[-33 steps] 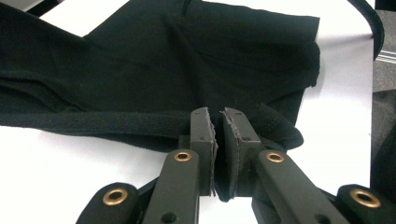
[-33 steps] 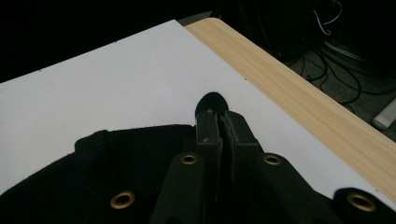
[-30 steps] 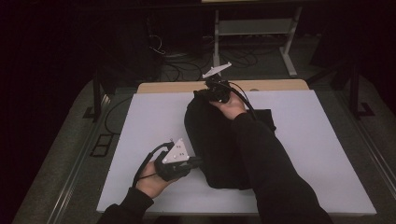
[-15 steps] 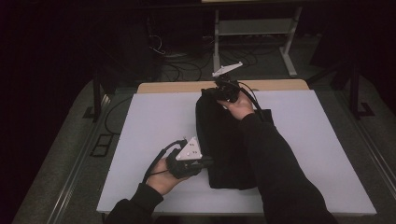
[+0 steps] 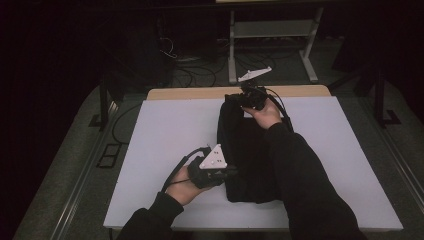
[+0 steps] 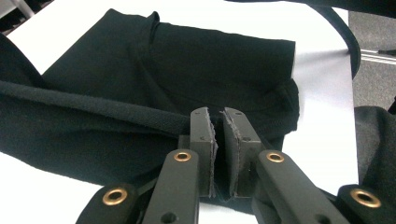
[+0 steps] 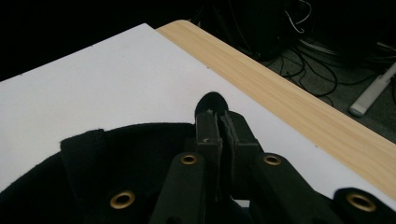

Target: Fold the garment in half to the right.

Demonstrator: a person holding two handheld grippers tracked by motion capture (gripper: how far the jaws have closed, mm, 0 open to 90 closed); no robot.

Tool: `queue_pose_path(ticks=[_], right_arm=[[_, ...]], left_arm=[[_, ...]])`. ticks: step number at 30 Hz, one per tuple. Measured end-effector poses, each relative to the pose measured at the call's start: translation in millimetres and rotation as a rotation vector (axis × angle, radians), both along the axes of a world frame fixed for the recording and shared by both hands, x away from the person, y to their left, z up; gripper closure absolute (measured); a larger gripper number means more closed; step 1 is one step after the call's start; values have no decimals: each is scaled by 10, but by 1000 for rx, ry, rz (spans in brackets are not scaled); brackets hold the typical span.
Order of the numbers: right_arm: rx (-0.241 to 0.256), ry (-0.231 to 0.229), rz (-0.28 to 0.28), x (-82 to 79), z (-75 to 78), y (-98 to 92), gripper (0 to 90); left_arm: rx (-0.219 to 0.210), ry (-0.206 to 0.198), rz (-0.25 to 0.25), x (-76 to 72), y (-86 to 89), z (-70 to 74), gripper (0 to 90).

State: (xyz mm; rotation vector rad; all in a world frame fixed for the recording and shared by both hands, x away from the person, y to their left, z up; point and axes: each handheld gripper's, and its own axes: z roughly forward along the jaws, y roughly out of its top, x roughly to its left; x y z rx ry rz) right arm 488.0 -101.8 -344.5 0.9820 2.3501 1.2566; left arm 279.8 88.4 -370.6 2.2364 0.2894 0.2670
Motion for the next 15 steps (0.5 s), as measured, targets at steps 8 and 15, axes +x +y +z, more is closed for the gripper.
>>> queue_pose_path(ticks=[8, 15], right_arm=[[7, 2, -22, -25, -22, -150, 843], [10, 4, -40, -40, -43, -271, 843]], left_arm=[[1, -4, -21, 31, -123, 10, 809], [3, -2, -37, 46, -239, 6, 809]])
